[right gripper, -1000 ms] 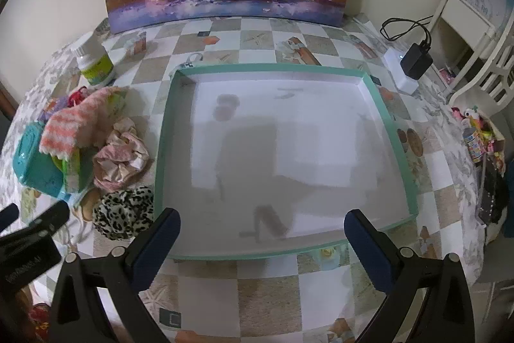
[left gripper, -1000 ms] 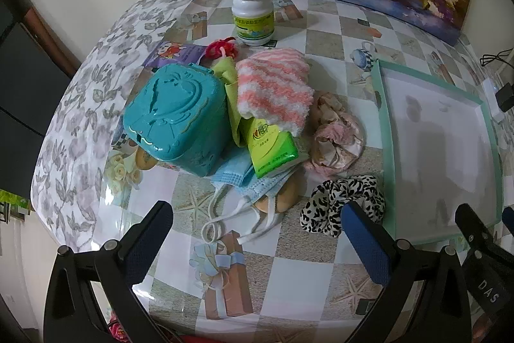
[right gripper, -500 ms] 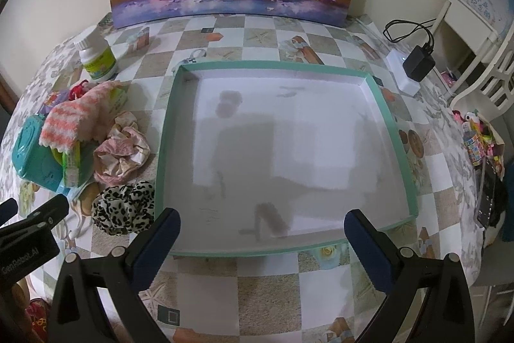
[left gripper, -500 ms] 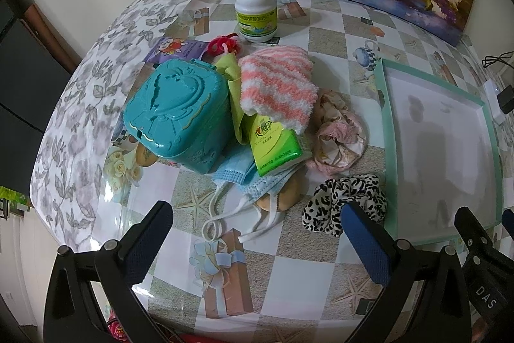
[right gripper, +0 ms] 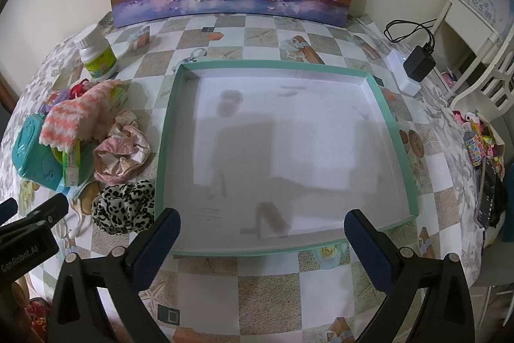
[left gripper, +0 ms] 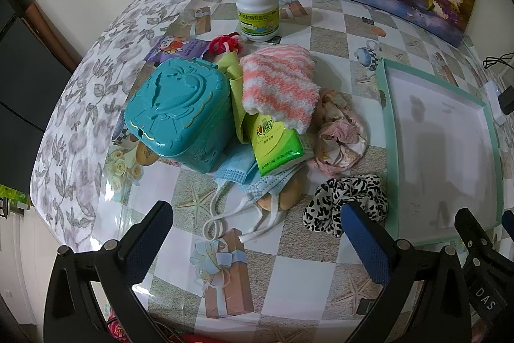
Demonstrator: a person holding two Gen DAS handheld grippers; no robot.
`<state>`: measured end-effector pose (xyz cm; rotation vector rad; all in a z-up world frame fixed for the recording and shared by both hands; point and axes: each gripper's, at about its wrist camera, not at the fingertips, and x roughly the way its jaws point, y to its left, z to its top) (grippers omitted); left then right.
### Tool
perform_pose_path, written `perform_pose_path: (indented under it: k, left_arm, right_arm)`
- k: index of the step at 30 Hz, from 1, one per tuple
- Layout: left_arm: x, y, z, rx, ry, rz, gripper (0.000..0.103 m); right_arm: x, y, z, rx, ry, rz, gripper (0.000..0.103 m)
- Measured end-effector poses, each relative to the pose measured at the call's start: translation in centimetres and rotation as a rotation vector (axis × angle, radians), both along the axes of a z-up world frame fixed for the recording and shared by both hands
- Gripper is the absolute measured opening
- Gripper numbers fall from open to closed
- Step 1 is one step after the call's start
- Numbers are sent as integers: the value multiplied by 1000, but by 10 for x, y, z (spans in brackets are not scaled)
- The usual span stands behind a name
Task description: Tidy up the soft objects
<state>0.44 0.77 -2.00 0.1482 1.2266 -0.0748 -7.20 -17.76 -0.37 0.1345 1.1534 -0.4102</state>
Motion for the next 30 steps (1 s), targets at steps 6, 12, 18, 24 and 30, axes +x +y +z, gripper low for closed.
perform_pose_path:
  k: [6,12,18,24,30]
  left_arm:
    - [0,0,0,0,1,1,103]
    - [2,8,-1,-44,13,19,103]
    - [12,52,-4,-149,7,200,103]
    - [15,75,-22,-214,46,293,103]
    - [22,76,-30,-242,75,300,103]
  right_arm:
    - [0,1,-1,0,1,2,103]
    - [1,4,-1,0,-6,17,103]
    - [16,29,-1,107,-59,176,103]
    - [34,69,-20,118,-12,330,103]
    - [40,92,-31,128,5,426,96]
